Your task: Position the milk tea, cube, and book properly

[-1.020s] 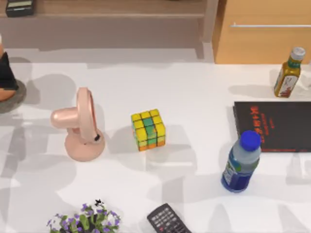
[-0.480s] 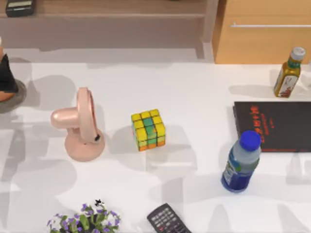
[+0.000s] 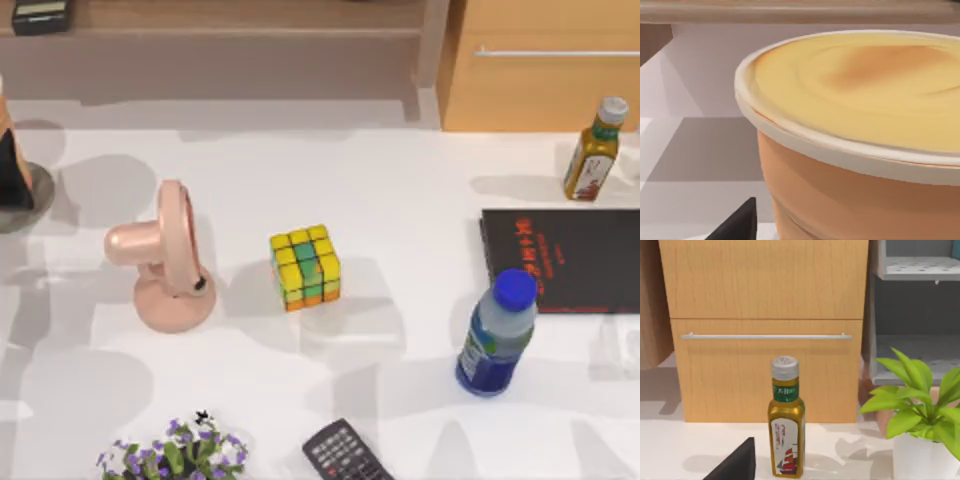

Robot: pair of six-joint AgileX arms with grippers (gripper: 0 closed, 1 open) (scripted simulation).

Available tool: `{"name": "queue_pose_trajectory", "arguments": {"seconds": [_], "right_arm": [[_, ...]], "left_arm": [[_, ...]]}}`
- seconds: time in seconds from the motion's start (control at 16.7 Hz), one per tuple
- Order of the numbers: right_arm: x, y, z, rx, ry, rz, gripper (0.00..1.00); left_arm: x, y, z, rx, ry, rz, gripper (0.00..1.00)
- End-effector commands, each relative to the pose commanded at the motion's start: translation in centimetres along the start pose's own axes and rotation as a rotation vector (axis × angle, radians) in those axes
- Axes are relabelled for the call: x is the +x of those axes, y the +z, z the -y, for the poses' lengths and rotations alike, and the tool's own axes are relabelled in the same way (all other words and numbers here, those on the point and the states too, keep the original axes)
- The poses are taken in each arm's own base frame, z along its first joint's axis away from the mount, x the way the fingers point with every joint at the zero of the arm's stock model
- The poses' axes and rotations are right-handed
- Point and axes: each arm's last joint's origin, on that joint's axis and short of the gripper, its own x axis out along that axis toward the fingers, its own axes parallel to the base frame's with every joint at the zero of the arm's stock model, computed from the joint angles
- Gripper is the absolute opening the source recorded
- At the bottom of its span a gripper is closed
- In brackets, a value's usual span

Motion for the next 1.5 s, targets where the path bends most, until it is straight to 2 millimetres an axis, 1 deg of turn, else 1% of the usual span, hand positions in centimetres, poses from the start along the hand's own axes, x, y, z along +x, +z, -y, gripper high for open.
{"name": "queue_pose_trajectory", "arguments": {"seconds": [0.12,0.24,0.36,0.54,0.66,0.9,1.08,1.14,1.26,1.38,1.5], "right_arm": [[0.0,0.0,0.0,0.0,0.0,0.0,1.0],[0.0,0.0,0.0,0.0,0.0,0.0,1.0],[0.0,0.0,0.0,0.0,0.0,0.0,1.0],[0.0,0.0,0.0,0.0,0.0,0.0,1.0],[0.0,0.0,0.0,0.0,0.0,0.0,1.0],[0.0,0.0,0.0,0.0,0.0,0.0,1.0],[0.0,0.0,0.0,0.0,0.0,0.0,1.0],[0.0,0.0,0.0,0.0,0.0,0.0,1.0],[0.0,0.0,0.0,0.0,0.0,0.0,1.0],[0.0,0.0,0.0,0.0,0.0,0.0,1.0],[0.0,0.0,0.0,0.0,0.0,0.0,1.0]], "left_arm": [[0.1,-0.1,0.1,-0.001,-0.004,-0.005,1.0],[-0.2,0.4,0.1,-0.004,-0.004,-0.015,1.0],[-0.6,1.5,0.1,-0.004,-0.004,-0.013,1.0],[-1.3,3.7,0.2,0.003,-0.003,0.01,1.0],[-1.9,4.5,0.2,0.002,-0.004,0.005,1.0],[-2.2,4.7,0.2,-0.001,-0.004,-0.004,1.0],[-1.9,5.1,0.3,0.002,-0.01,0.004,1.0],[-1.5,5.6,0.4,0.003,-0.015,0.011,1.0],[0.0,7.1,0.8,-0.002,-0.038,0.02,1.0],[2.1,9.0,1.8,-0.021,-0.079,0.012,1.0],[4.7,11.1,3.5,-0.057,-0.132,-0.022,1.0]]}}
